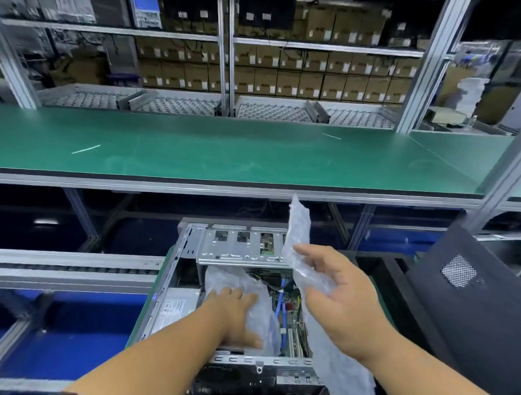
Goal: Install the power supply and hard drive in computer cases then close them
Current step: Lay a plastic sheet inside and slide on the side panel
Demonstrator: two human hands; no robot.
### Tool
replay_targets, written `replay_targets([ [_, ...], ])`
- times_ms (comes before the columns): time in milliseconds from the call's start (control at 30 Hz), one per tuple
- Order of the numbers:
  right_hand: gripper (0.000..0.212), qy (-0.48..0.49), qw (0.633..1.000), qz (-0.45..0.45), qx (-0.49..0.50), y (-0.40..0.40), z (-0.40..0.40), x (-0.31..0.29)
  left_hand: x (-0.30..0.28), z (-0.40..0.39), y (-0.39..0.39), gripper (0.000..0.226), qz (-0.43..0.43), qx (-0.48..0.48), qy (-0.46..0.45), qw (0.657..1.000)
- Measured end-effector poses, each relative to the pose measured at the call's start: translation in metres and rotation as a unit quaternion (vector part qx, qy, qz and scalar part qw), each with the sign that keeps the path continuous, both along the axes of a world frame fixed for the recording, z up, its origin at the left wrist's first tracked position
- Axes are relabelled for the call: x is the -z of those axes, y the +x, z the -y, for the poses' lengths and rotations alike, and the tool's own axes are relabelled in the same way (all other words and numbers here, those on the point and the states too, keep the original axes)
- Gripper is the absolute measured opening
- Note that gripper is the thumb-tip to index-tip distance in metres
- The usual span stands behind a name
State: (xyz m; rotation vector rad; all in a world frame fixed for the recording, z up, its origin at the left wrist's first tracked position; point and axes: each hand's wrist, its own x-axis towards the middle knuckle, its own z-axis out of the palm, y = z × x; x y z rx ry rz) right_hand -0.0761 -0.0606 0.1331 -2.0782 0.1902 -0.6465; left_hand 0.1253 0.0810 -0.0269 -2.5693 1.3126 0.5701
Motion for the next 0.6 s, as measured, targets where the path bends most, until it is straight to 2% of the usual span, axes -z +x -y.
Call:
replay_targets([
  [67, 0.052, 0.083, 0.995, 0.047, -0.035, 0.006, -0.002, -0.016, 0.001, -0.005, -0.002, 0.106, -0.019, 0.012, -0.005, 1.000],
  [100, 0.048, 0.094, 0.993, 0.053, -0.045, 0.008, -0.002, -0.023, -0.002, -0.006, -0.003, 0.100, -0.031, 0.018, -0.007, 0.999],
  [167, 0.046, 0.067, 0.996, 0.013, -0.053, 0.012, -0.001, -0.027, -0.018, -0.008, -0.005, 0.091, -0.097, -0.003, -0.018, 0.995],
  [200, 0.046, 0.044, 0.997, -0.028, -0.061, 0.014, 0.001, -0.026, -0.028, -0.007, -0.005, 0.083, -0.165, -0.059, -0.071, 0.982],
  [233, 0.046, 0.026, 0.994, -0.078, -0.077, 0.017, 0.004, -0.023, -0.037, -0.009, -0.002, 0.070, -0.224, -0.155, -0.150, 0.950],
  [267, 0.046, 0.020, 0.987, -0.127, -0.100, 0.021, 0.007, -0.019, -0.042, -0.019, 0.000, 0.056, -0.237, -0.253, -0.249, 0.904],
  [300, 0.045, 0.022, 0.977, -0.168, -0.127, 0.024, 0.010, -0.013, -0.046, -0.035, 0.003, 0.048, -0.255, -0.329, -0.293, 0.861],
  [367, 0.047, 0.046, 0.959, -0.231, -0.157, 0.030, 0.019, 0.005, -0.055, -0.045, 0.018, 0.041, -0.270, -0.392, -0.360, 0.802],
  [400, 0.052, 0.071, 0.949, -0.260, -0.166, 0.033, 0.023, 0.015, -0.066, -0.045, 0.017, 0.036, -0.252, -0.403, -0.436, 0.765],
  [433, 0.056, 0.105, 0.937, -0.286, -0.170, 0.036, 0.027, 0.026, -0.083, -0.047, 0.012, 0.040, -0.237, -0.365, -0.483, 0.760],
  [467, 0.056, 0.136, 0.927, -0.307, -0.168, 0.038, 0.029, 0.036, -0.093, -0.049, 0.004, 0.047, -0.225, -0.296, -0.497, 0.784],
  [500, 0.052, 0.156, 0.921, -0.320, -0.157, 0.039, 0.031, 0.044, -0.103, -0.050, -0.006, 0.056, -0.191, -0.244, -0.456, 0.834],
  [533, 0.043, 0.169, 0.921, -0.321, -0.139, 0.040, 0.033, 0.049, -0.102, -0.048, -0.007, 0.068, -0.122, -0.203, -0.411, 0.880],
  [567, 0.033, 0.171, 0.925, -0.318, -0.117, 0.040, 0.034, 0.050, -0.102, -0.049, -0.006, 0.083, -0.086, -0.204, -0.383, 0.897],
  [600, 0.026, 0.155, 0.932, -0.314, -0.099, 0.039, 0.035, 0.050, -0.104, -0.050, -0.006, 0.094, -0.090, -0.243, -0.410, 0.874],
])
